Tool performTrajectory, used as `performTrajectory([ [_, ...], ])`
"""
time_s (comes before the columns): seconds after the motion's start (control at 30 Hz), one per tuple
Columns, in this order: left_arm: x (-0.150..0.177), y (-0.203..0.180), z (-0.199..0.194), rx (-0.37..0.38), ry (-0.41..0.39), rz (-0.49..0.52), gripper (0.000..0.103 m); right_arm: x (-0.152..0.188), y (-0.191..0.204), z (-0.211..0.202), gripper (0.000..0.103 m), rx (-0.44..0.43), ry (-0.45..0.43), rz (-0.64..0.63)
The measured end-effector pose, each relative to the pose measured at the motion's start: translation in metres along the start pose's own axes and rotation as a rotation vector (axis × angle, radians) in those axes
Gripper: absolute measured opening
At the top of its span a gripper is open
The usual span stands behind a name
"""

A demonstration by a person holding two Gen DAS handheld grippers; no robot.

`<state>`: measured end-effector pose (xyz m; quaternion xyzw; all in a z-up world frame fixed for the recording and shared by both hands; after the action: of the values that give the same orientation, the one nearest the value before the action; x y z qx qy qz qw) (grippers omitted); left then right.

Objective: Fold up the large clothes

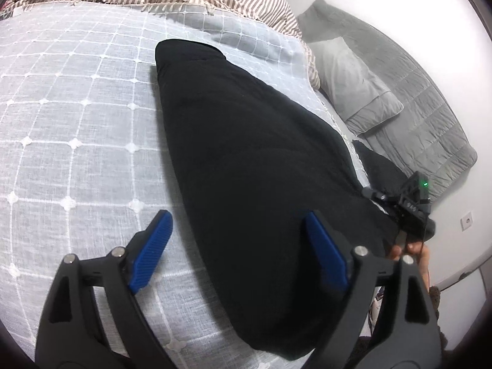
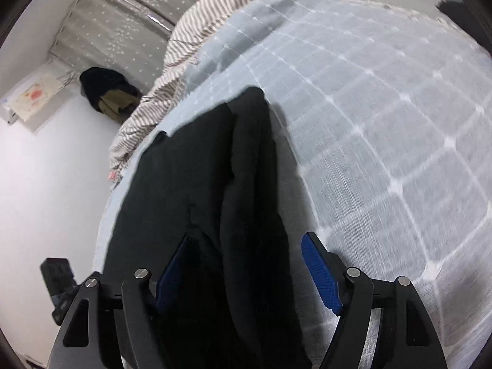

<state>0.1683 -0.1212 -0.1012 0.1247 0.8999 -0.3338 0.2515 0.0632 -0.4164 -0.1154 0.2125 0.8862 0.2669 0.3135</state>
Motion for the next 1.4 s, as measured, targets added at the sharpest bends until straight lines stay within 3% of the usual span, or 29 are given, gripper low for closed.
performTrajectory([
  [0.1,-0.006,0.000,0.004,-0.007,0.001,-0.007,0.088,-0.028,0.008,-0.007,0.076,-0.007,-0.034,-0.025],
  [0.17,-0.007,-0.001,0.011,0.011,0.008,-0.023,0.088,-0.041,0.008,0.004,0.076,-0.059,0.010,0.008],
  [0.27,-0.007,-0.003,0.020,0.017,0.011,-0.050,0.088,-0.058,0.004,0.028,0.073,-0.047,0.053,0.035],
  [0.3,-0.007,-0.005,0.023,0.020,0.013,-0.056,0.089,-0.063,0.007,0.035,0.057,-0.043,0.055,0.012],
  [0.37,-0.008,-0.008,0.025,0.002,0.009,-0.054,0.090,-0.066,0.021,0.039,0.013,-0.044,0.058,-0.056],
  [0.47,-0.010,-0.011,0.028,-0.028,0.009,-0.038,0.091,-0.072,0.051,0.035,0.011,0.032,0.030,-0.235],
  [0.6,-0.013,-0.015,0.031,-0.028,-0.008,-0.014,0.094,-0.095,0.065,0.018,0.011,-0.009,-0.063,-0.292],
  [0.67,-0.012,-0.015,0.036,-0.023,0.003,-0.011,0.096,-0.091,0.040,0.033,0.013,0.063,-0.009,-0.278],
  [0.7,-0.010,-0.014,0.041,-0.019,0.023,-0.021,0.099,-0.083,0.021,0.046,0.021,0.143,0.046,-0.271],
  [0.77,-0.009,-0.009,0.050,-0.001,0.056,-0.059,0.101,-0.066,-0.007,0.065,0.051,0.244,0.114,-0.263],
  [0.8,-0.009,-0.006,0.053,0.015,0.069,-0.084,0.102,-0.063,-0.016,0.064,0.064,0.252,0.101,-0.245],
  [0.87,-0.010,0.000,0.056,0.036,0.083,-0.119,0.102,-0.064,-0.024,0.054,0.075,0.199,0.069,-0.162],
  [1.0,-0.010,0.005,0.062,0.086,0.133,-0.159,0.102,-0.059,-0.028,0.043,0.078,-0.058,0.137,0.015],
  [1.1,-0.007,0.008,0.067,0.126,0.180,-0.211,0.102,-0.052,-0.026,0.045,0.080,-0.172,0.203,0.113],
  [1.3,0.004,0.018,0.085,0.268,0.246,-0.383,0.102,-0.017,-0.019,0.080,0.078,-0.225,0.370,0.174],
  [1.4,0.003,0.016,0.077,0.255,0.195,-0.357,0.086,-0.015,0.000,0.077,0.061,-0.218,0.335,0.119],
])
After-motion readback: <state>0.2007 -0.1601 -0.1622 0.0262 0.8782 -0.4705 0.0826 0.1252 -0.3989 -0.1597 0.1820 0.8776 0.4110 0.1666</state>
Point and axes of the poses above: each gripper's, at about its wrist camera, not at the fingertips, and z roughly the way its jaws point, y to its left, x to its underside, the point moved 8 cm from there along z, roughly the way its jaws point, and after that the axes turned 1 degree about -z, right-handed, at the moved point
